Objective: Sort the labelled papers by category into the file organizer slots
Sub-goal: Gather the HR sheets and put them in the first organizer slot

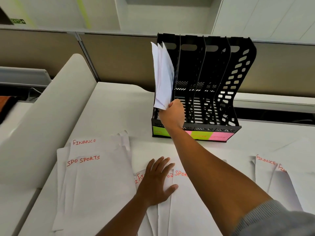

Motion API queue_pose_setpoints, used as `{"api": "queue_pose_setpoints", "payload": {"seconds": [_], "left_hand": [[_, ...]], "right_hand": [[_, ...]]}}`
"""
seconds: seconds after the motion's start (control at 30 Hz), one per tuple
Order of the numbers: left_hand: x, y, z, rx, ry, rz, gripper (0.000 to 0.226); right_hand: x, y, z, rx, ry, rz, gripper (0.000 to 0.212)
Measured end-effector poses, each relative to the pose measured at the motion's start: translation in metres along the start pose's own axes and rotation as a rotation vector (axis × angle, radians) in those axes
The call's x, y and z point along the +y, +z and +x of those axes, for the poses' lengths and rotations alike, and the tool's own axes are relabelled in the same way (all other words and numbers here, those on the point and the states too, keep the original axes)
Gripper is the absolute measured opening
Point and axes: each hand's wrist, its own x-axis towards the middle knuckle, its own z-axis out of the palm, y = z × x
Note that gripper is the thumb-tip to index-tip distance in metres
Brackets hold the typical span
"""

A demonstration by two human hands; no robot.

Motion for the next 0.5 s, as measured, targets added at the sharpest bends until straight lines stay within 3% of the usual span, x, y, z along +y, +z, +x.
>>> {"api": "queue_pose_setpoints", "payload": {"seconds": [0.33,0.5], "left_hand": [[0.003,-0.003,0.0,-0.003,-0.013,0.002,0.074],[0.003,-0.005,0.0,-0.011,-0.009,0.0,0.076]], "right_hand": [[-0.004,-0.009,-0.018,0.179,-0.171,0.019,0.016],[0.001,-0.011,-0.009,0.051,-0.066,-0.022,0.016]]}}
